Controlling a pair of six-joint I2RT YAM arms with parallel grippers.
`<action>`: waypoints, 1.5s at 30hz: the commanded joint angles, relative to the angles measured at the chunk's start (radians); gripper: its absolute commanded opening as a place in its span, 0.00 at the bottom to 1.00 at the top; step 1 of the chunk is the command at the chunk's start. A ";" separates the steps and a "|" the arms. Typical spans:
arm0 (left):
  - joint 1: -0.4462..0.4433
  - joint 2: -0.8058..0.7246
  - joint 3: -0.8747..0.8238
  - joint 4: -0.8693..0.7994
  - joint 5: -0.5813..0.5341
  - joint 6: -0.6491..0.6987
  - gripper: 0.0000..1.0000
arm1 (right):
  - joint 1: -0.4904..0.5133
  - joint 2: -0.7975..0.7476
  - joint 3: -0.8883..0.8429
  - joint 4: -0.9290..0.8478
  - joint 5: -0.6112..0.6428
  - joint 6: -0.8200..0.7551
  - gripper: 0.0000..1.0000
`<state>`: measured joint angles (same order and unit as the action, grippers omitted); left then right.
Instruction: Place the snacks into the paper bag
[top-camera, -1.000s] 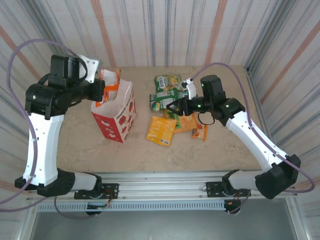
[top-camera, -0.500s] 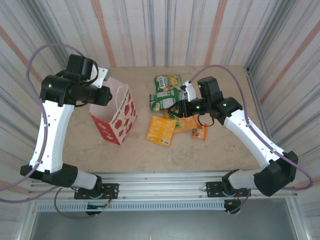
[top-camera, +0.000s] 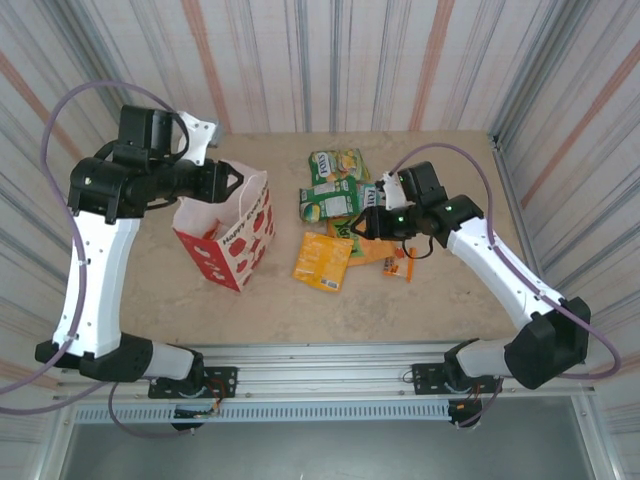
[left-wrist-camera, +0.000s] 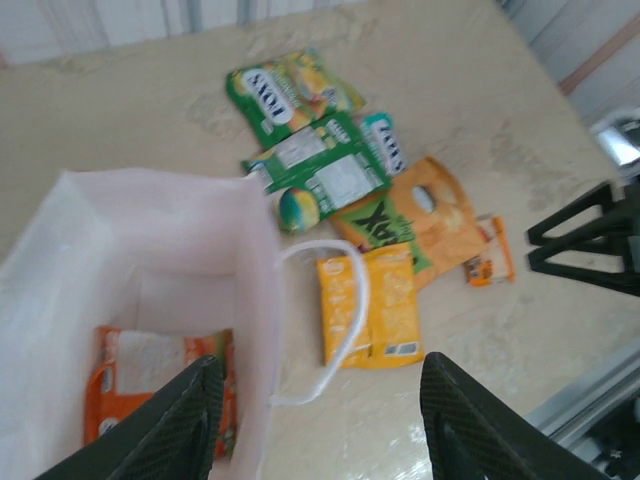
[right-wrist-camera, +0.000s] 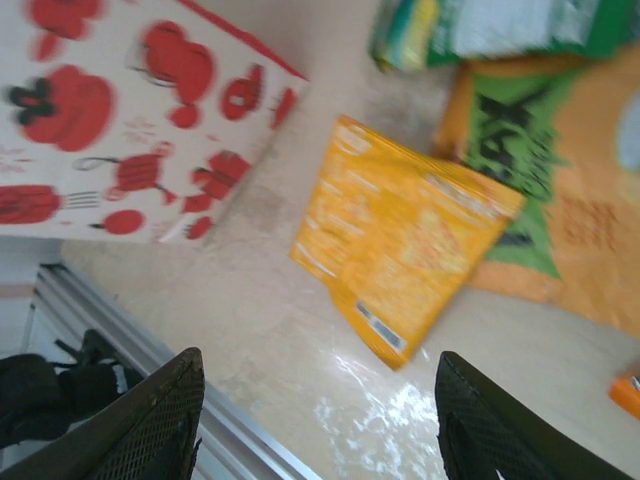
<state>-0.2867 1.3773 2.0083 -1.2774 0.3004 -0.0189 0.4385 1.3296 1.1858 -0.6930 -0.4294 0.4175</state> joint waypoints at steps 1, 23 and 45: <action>0.008 -0.053 -0.037 0.088 0.131 -0.010 0.57 | -0.028 -0.007 -0.061 -0.071 0.027 0.065 0.62; 0.008 -0.113 -0.166 0.159 0.224 -0.022 0.57 | 0.085 0.284 -0.385 0.626 -0.113 0.354 0.52; 0.008 -0.111 -0.175 0.163 0.239 0.001 0.57 | 0.098 0.340 -0.417 0.793 -0.095 0.329 0.06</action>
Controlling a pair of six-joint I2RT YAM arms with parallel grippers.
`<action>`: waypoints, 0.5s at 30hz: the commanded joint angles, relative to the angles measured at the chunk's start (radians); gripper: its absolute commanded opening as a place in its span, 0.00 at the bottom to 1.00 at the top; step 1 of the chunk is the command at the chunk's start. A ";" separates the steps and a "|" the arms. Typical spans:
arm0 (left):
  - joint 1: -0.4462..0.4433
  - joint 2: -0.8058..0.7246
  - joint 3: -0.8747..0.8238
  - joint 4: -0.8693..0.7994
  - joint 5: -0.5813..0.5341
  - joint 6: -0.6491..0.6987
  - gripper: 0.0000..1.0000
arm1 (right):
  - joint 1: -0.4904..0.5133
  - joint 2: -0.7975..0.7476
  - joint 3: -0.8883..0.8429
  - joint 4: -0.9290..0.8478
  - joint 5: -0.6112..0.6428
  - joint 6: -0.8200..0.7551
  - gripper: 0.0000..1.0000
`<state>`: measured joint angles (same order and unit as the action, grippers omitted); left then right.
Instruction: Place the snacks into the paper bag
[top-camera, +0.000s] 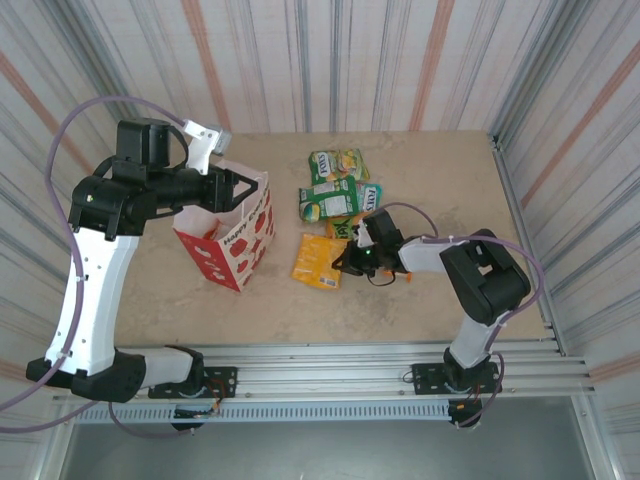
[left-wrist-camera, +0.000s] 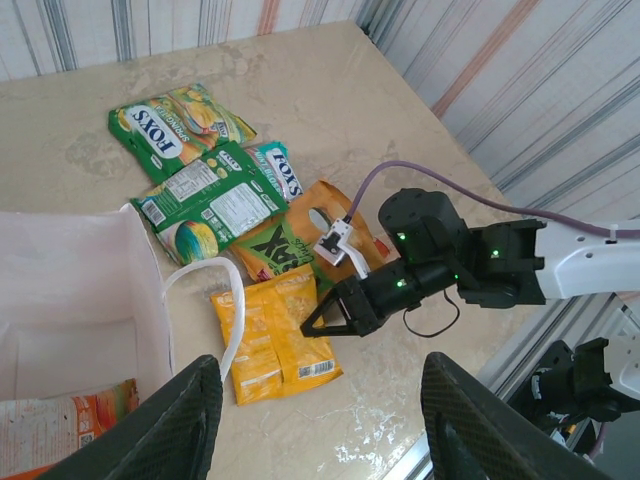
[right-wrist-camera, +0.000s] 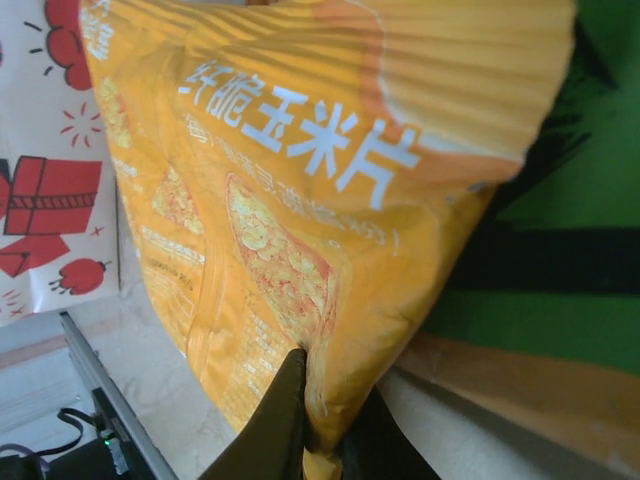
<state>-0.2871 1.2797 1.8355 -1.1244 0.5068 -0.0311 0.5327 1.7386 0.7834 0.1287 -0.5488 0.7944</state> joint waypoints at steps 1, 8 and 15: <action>0.008 -0.013 -0.001 0.014 0.049 0.014 0.57 | 0.004 -0.099 -0.013 -0.048 0.027 -0.068 0.04; 0.009 -0.026 -0.017 0.048 0.116 0.027 0.57 | -0.003 -0.340 0.008 -0.183 0.072 -0.215 0.00; 0.008 -0.057 -0.086 0.109 0.207 0.077 0.60 | -0.039 -0.555 0.058 -0.230 0.031 -0.314 0.00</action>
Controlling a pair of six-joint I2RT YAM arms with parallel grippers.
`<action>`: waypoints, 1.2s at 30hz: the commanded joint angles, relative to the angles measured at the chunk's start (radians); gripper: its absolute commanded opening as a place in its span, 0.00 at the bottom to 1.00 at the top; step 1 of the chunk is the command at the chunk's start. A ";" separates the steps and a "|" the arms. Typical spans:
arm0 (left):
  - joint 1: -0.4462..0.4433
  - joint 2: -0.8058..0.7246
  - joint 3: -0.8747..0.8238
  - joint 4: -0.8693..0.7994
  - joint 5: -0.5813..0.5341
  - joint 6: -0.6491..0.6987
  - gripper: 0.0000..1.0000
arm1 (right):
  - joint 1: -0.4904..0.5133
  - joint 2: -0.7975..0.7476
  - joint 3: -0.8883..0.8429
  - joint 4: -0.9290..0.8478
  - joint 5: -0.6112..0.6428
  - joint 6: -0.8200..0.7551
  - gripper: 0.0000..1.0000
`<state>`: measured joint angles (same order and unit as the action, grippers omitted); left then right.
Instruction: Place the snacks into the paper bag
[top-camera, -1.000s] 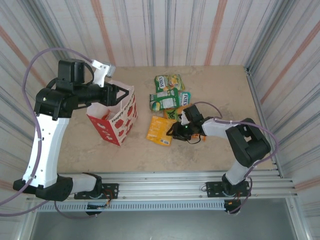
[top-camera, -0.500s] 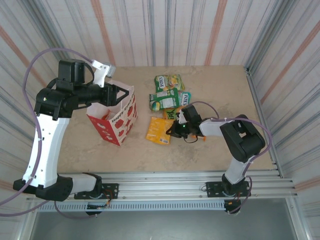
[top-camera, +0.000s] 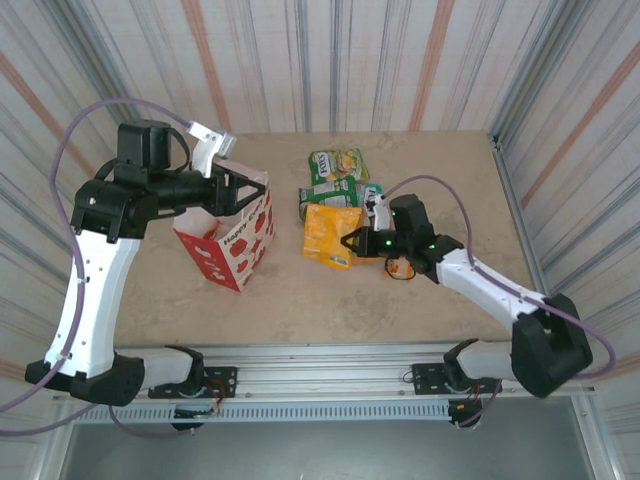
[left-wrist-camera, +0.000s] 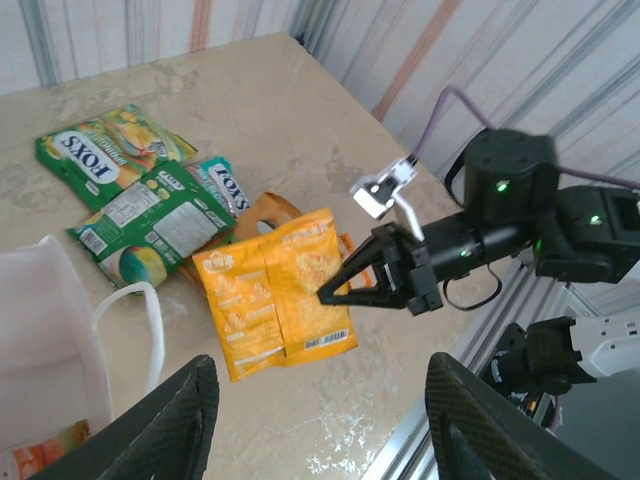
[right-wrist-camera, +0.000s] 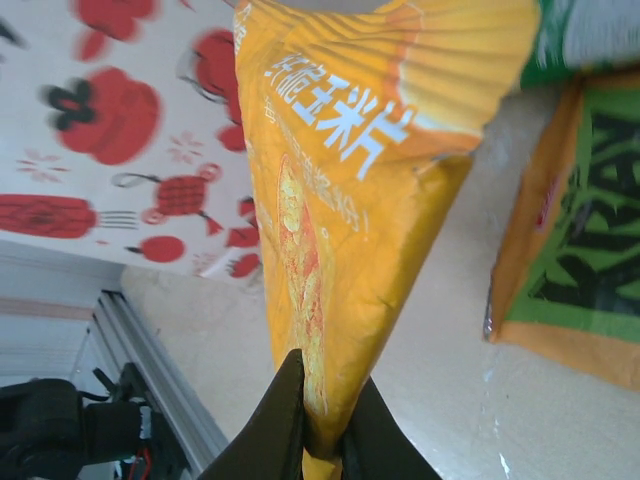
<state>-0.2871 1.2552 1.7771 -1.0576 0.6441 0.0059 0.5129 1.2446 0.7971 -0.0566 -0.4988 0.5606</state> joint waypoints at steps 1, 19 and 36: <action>0.008 -0.035 -0.036 0.048 0.080 0.040 0.60 | -0.030 -0.086 0.053 -0.042 -0.033 -0.086 0.00; -0.018 0.009 -0.031 0.079 0.224 0.049 0.64 | -0.010 -0.032 0.424 0.113 -0.375 -0.041 0.00; -0.014 0.023 -0.002 0.102 0.166 0.051 0.03 | 0.037 0.084 0.512 0.127 -0.353 -0.030 0.17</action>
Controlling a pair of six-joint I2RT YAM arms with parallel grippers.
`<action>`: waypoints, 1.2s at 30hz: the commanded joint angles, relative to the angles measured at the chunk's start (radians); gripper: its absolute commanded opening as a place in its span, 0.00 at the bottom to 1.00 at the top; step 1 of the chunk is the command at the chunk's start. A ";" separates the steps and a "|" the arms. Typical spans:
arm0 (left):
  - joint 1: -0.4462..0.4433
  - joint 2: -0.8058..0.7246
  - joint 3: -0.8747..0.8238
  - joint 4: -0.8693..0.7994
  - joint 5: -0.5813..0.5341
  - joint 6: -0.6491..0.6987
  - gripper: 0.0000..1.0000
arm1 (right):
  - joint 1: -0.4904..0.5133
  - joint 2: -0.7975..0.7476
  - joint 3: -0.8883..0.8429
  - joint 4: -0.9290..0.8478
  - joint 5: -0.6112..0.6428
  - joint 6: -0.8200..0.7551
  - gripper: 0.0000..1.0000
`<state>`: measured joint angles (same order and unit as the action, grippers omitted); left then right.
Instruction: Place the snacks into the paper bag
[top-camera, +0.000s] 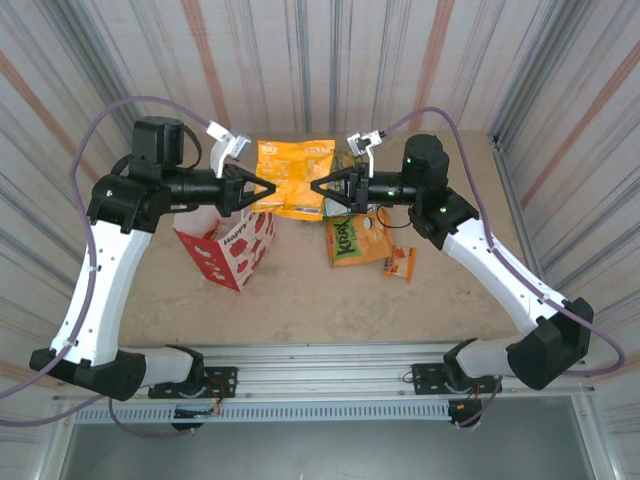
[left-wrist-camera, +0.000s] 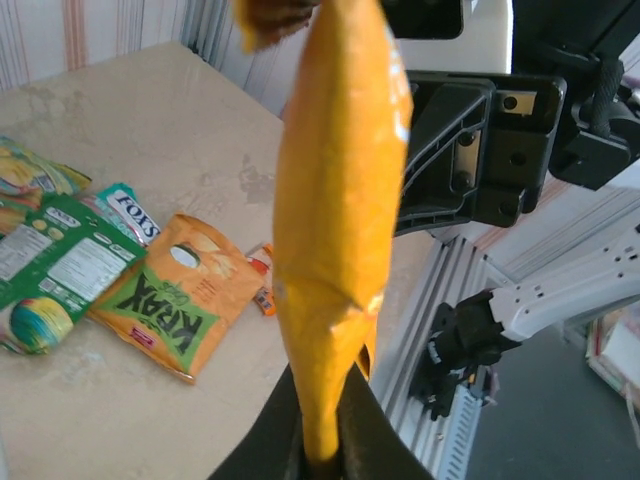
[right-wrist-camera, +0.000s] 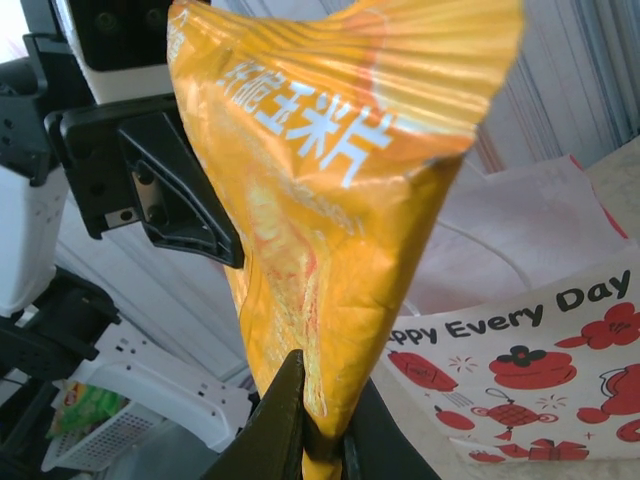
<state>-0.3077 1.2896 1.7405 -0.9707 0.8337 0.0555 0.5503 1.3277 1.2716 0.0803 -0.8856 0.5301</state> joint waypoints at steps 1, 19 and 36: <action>0.016 -0.012 0.040 0.015 -0.041 -0.005 0.01 | -0.005 -0.003 0.034 -0.014 0.050 -0.001 0.23; 0.069 0.046 0.235 -0.089 -0.651 -0.067 0.00 | -0.071 0.010 -0.020 -0.407 0.352 -0.021 0.52; 0.010 0.147 0.226 -0.516 -0.859 0.078 0.30 | -0.108 0.054 -0.020 -0.722 0.418 -0.076 0.52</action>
<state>-0.2825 1.4132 1.9652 -1.4254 0.0307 0.1108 0.4488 1.3731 1.2526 -0.5797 -0.4877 0.4839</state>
